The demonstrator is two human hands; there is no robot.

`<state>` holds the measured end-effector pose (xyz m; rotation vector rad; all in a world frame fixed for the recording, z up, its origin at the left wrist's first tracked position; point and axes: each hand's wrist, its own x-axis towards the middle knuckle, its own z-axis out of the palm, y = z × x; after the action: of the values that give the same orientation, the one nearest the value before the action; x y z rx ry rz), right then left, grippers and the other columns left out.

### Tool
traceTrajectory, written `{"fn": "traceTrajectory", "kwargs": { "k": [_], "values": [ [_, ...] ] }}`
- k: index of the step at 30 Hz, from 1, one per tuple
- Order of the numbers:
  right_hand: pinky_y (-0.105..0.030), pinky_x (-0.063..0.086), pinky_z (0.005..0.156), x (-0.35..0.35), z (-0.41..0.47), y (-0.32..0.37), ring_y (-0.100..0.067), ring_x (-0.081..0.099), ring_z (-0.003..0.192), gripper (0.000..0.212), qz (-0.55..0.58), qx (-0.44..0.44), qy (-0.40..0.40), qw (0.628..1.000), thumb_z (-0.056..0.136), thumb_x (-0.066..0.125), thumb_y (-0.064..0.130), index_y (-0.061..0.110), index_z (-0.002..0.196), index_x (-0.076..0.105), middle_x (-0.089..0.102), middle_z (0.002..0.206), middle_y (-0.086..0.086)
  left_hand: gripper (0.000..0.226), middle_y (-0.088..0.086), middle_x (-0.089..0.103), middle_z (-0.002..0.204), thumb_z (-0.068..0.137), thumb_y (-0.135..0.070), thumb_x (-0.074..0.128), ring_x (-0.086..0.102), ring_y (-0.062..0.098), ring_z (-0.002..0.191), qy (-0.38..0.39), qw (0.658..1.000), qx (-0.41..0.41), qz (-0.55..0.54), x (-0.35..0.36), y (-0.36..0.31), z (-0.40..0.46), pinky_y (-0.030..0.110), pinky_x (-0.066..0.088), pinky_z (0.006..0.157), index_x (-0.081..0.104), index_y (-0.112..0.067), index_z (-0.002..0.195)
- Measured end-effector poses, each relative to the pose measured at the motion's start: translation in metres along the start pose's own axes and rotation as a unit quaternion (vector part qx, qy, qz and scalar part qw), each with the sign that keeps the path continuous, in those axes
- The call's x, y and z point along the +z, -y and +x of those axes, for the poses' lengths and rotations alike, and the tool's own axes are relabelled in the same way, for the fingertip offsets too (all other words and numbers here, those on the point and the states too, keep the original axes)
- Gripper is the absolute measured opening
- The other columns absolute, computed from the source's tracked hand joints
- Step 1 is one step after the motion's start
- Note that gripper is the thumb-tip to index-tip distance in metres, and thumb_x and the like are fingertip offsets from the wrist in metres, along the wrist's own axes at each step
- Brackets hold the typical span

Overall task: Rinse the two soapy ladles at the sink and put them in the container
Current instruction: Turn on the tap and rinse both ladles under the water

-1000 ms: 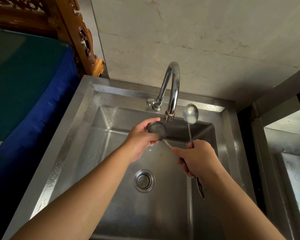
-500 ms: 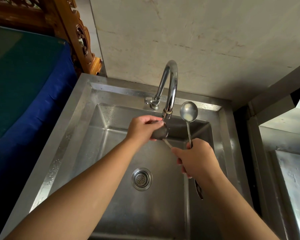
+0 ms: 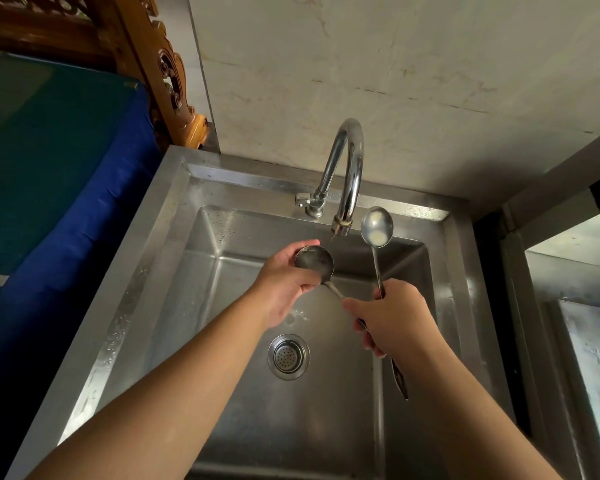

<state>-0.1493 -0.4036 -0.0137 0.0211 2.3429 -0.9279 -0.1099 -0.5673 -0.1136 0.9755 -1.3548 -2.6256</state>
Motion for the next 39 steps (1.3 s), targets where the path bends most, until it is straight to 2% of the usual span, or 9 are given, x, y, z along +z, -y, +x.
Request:
{"fn": "traceTrajectory", "kwargs": {
  "k": [4, 10, 13, 16, 26, 28, 31, 35, 39],
  "values": [
    [-0.018, 0.036, 0.029, 0.003, -0.005, -0.002, -0.010, 0.047, 0.024, 0.034, -0.027, -0.011, -0.004, 1.000, 0.086, 0.073, 0.021, 0.016, 0.075, 0.041, 0.064, 0.053, -0.005, 0.050, 0.007, 0.070, 0.109, 0.066, 0.007, 0.083, 0.071, 0.026, 0.097, -0.074, 0.995, 0.009, 0.062, 0.004, 0.005, 0.002, 0.037, 0.063, 0.078, 0.076, -0.030, 0.099],
    [-0.018, 0.038, 0.029, 0.005, -0.007, -0.001, -0.008, 0.047, 0.024, 0.032, -0.055, -0.025, -0.019, 0.998, 0.087, 0.073, 0.024, 0.016, 0.076, 0.044, 0.066, 0.054, -0.004, 0.014, -0.009, 0.079, 0.080, 0.079, -0.022, 0.081, 0.072, 0.010, 0.071, -0.114, 0.986, 0.060, 0.102, 0.009, -0.004, -0.003, 0.030, 0.060, 0.061, 0.082, -0.035, 0.085],
    [-0.018, 0.036, 0.029, 0.001, -0.006, 0.000, -0.009, 0.047, 0.024, 0.035, -0.038, -0.023, -0.015, 0.999, 0.086, 0.074, 0.022, 0.017, 0.076, 0.041, 0.065, 0.054, -0.005, 0.022, 0.001, 0.077, 0.092, 0.090, -0.016, 0.067, 0.071, 0.016, 0.070, -0.105, 0.991, 0.039, 0.073, 0.005, -0.011, -0.009, 0.029, 0.058, 0.058, 0.083, -0.031, 0.088],
    [-0.017, 0.036, 0.031, -0.002, -0.002, 0.002, -0.011, 0.048, 0.026, 0.036, -0.038, -0.011, 0.010, 0.999, 0.086, 0.076, 0.023, 0.017, 0.077, 0.041, 0.066, 0.056, -0.006, 0.036, 0.016, 0.069, 0.113, 0.094, -0.004, 0.049, 0.070, 0.025, 0.081, -0.060, 0.998, 0.006, 0.033, -0.004, -0.015, -0.017, 0.030, 0.059, 0.060, 0.078, -0.023, 0.105],
    [-0.017, 0.036, 0.030, 0.009, -0.002, 0.010, -0.010, 0.049, 0.027, 0.035, -0.116, -0.038, 0.055, 0.991, 0.087, 0.072, 0.031, 0.017, 0.076, 0.042, 0.068, 0.057, -0.004, 0.046, 0.024, 0.067, 0.118, 0.091, 0.007, 0.037, 0.066, 0.029, 0.097, -0.055, 0.998, -0.020, 0.021, -0.031, -0.015, -0.035, 0.042, 0.058, 0.082, 0.070, -0.012, 0.117],
    [-0.025, 0.046, 0.037, 0.014, -0.005, 0.012, -0.011, 0.056, 0.032, 0.031, -0.150, -0.061, 0.035, 0.986, 0.086, 0.067, 0.036, 0.016, 0.076, 0.046, 0.070, 0.058, -0.003, 0.041, 0.027, 0.065, 0.124, 0.093, 0.002, 0.039, 0.065, 0.032, 0.102, -0.067, 0.997, -0.020, 0.040, -0.035, -0.016, -0.037, 0.042, 0.060, 0.077, 0.069, -0.010, 0.119],
    [-0.042, 0.061, 0.063, 0.024, -0.012, 0.016, -0.022, 0.069, 0.057, 0.033, -0.180, -0.078, 0.024, 0.980, 0.090, 0.054, 0.046, 0.015, 0.078, 0.055, 0.072, 0.069, -0.005, 0.035, 0.021, 0.066, 0.123, 0.093, -0.005, 0.045, 0.064, 0.031, 0.106, -0.092, 0.991, -0.018, 0.100, -0.039, -0.017, -0.038, 0.037, 0.060, 0.069, 0.072, -0.015, 0.115],
    [-0.046, 0.059, 0.074, 0.035, -0.020, 0.017, -0.034, 0.070, 0.076, 0.040, -0.183, -0.089, 0.019, 0.979, 0.098, 0.036, 0.044, 0.014, 0.084, 0.058, 0.073, 0.082, -0.010, 0.029, -0.003, 0.069, 0.103, 0.091, -0.011, 0.052, 0.062, 0.013, 0.092, -0.119, 0.974, 0.006, 0.192, -0.040, -0.021, -0.034, 0.028, 0.056, 0.065, 0.076, -0.025, 0.099],
    [-0.048, 0.060, 0.075, 0.040, -0.025, 0.012, -0.037, 0.070, 0.081, 0.040, -0.218, -0.126, 0.012, 0.968, 0.102, 0.026, 0.030, 0.007, 0.098, 0.059, 0.071, 0.088, -0.015, 0.024, -0.010, 0.074, 0.104, 0.084, -0.027, 0.058, 0.065, 0.007, 0.098, -0.113, 0.953, 0.040, 0.277, -0.036, -0.026, -0.030, 0.025, 0.048, 0.080, 0.075, -0.031, 0.100]
  ]
}}
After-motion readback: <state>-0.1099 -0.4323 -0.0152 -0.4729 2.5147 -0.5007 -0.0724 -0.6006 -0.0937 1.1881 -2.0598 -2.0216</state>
